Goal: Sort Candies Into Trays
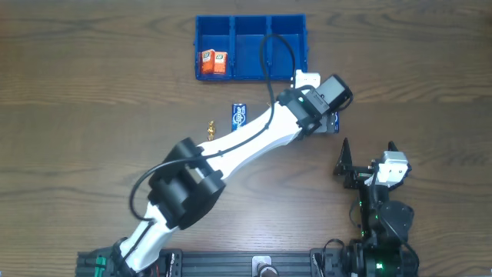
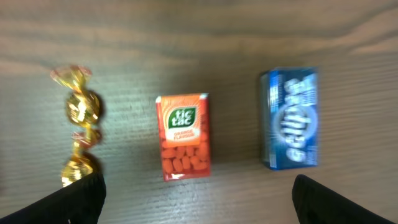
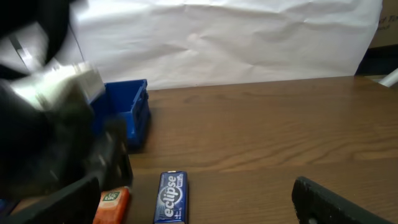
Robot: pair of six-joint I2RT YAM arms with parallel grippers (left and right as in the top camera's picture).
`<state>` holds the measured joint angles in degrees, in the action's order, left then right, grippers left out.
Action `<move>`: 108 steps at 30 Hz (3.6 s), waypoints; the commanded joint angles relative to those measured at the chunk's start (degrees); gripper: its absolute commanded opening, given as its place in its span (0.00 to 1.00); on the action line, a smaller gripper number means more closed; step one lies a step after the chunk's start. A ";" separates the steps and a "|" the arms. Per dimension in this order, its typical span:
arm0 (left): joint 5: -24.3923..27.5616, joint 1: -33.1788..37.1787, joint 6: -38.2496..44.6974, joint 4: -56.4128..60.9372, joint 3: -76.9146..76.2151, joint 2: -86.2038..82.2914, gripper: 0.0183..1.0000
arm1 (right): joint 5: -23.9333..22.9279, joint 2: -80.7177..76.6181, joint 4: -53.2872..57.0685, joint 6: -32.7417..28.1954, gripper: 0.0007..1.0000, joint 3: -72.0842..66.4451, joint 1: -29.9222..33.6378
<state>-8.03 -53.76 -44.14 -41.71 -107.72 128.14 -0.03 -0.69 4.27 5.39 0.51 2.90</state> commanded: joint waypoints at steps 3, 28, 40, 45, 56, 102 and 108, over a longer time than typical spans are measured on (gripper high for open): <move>-2.27 0.46 -5.22 0.76 -1.09 5.11 0.93 | -0.74 0.20 0.44 -0.35 1.00 -0.07 -0.26; -2.89 1.66 -4.26 5.07 -1.20 9.86 0.79 | -0.76 0.20 0.44 -0.35 1.00 -0.07 -0.26; -3.98 1.05 -1.40 4.83 -1.20 9.86 0.46 | -0.76 0.20 0.44 -0.35 1.00 -0.07 -0.26; -4.68 0.48 -0.57 4.46 -1.20 9.86 0.42 | -0.76 0.20 0.44 -0.35 1.00 -0.07 -0.26; -4.72 0.46 0.00 4.46 -1.29 9.86 0.30 | -0.76 0.20 0.44 -0.35 1.00 -0.07 -0.26; -1.05 30.93 24.22 -12.15 -21.84 2.89 0.22 | -0.74 0.20 0.44 -0.35 1.00 -0.07 -0.26; 1.01 31.78 24.28 -11.61 -21.84 5.86 0.21 | -0.76 0.20 0.44 -0.35 1.00 -0.07 -0.26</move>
<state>-8.86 -22.72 -20.73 -53.71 -129.32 133.01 -0.03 -0.69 4.29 5.39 0.51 2.90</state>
